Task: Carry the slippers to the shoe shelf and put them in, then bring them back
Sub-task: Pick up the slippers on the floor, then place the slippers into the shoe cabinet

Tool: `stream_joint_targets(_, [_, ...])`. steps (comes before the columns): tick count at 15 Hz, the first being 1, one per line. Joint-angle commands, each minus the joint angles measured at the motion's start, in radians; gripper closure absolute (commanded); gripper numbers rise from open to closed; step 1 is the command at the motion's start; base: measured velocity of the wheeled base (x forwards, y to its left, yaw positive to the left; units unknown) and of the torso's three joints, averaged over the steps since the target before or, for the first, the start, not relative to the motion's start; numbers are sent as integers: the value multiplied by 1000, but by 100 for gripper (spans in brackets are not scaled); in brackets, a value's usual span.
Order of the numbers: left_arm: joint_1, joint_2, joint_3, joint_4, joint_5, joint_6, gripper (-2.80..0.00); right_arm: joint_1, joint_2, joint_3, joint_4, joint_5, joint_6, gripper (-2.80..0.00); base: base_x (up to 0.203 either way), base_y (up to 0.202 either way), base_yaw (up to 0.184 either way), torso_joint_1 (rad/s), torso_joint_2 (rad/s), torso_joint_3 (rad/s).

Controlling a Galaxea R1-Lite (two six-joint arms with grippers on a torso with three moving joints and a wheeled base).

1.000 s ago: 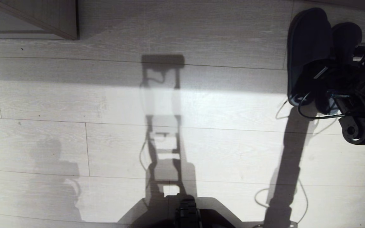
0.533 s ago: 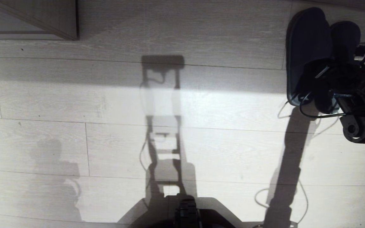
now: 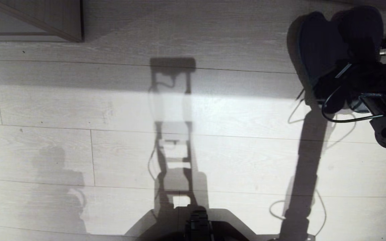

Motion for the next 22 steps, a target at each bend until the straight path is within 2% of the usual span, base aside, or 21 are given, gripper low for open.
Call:
stream_joint_targets(1, [0, -1, 0, 0, 0, 0, 0, 1, -72, 52, -8, 0, 1, 0, 0, 0, 0, 0, 0, 0])
stream_joint_targets(5, [0, -1, 0, 0, 0, 0, 0, 0, -190, 115, 77, 1, 1, 0, 0, 0, 0, 0, 0, 0])
stream_joint_targets(12, [0, -1, 0, 0, 0, -2, 0, 1, -576, 265, 435, 9, -9, 0, 0, 0, 0, 0, 0, 0])
stream_joint_targets(14, [0, 1, 0, 0, 0, -1, 0, 0, -717, 373, 464, 51, -29, 0, 0, 0, 0, 0, 0, 0])
stream_joint_targets(18, [0, 0, 0, 0, 0, -2, 0, 0, -993, 691, 497, 105, -87, 0, 0, 0, 0, 0, 0, 0])
stream_joint_targets(22, [0, -1, 0, 0, 0, -1, 0, 1, -1250, 847, 578, 147, -110, 0, 0, 0, 0, 0, 0, 0])
